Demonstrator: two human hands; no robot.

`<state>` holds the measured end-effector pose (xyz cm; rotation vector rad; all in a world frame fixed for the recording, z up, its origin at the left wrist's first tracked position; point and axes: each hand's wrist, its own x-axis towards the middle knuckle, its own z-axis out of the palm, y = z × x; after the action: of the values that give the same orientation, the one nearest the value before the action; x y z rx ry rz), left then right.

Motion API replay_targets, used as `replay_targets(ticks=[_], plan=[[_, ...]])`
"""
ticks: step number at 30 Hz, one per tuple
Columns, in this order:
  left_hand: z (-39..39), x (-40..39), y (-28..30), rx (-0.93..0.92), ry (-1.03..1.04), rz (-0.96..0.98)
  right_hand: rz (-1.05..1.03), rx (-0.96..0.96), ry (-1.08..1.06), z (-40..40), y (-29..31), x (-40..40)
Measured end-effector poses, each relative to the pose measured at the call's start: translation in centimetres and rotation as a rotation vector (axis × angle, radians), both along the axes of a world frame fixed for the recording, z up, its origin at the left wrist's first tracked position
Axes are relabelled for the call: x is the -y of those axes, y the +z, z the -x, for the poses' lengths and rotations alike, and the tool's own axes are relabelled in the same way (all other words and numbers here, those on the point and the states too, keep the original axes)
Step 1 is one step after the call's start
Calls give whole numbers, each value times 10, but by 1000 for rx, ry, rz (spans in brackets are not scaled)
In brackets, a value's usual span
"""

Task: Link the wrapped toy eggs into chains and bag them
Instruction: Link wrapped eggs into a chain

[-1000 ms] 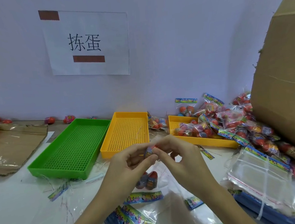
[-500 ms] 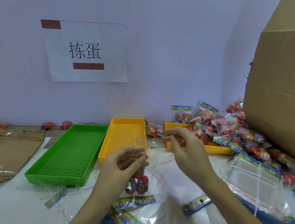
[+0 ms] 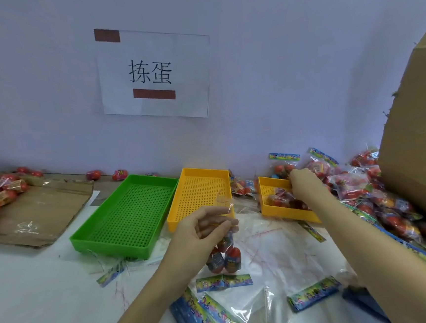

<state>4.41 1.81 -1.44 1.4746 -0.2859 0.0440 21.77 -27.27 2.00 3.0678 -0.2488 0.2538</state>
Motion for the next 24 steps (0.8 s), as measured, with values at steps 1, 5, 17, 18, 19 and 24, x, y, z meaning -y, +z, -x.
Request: replay_targets(ticks=[1,5,17,18,19,24], plan=[[0,1,-1,-2,2,-6,-4,9,-3,-2,-2,0],[-2,2,-4,-9,3,-21,-47,172,21,3,-6,-3],[-1,2,0,0,42,-5,-1064,554,524,150,19,-73],[-1,3,0,12,42,-13,-1185,519,594,162,17,-80],[0,3,0,23,37,-19,-1308,461,659,171,15,-86],[3,5,1,93,-27,-52,-1196,417,742,180,1,-100]])
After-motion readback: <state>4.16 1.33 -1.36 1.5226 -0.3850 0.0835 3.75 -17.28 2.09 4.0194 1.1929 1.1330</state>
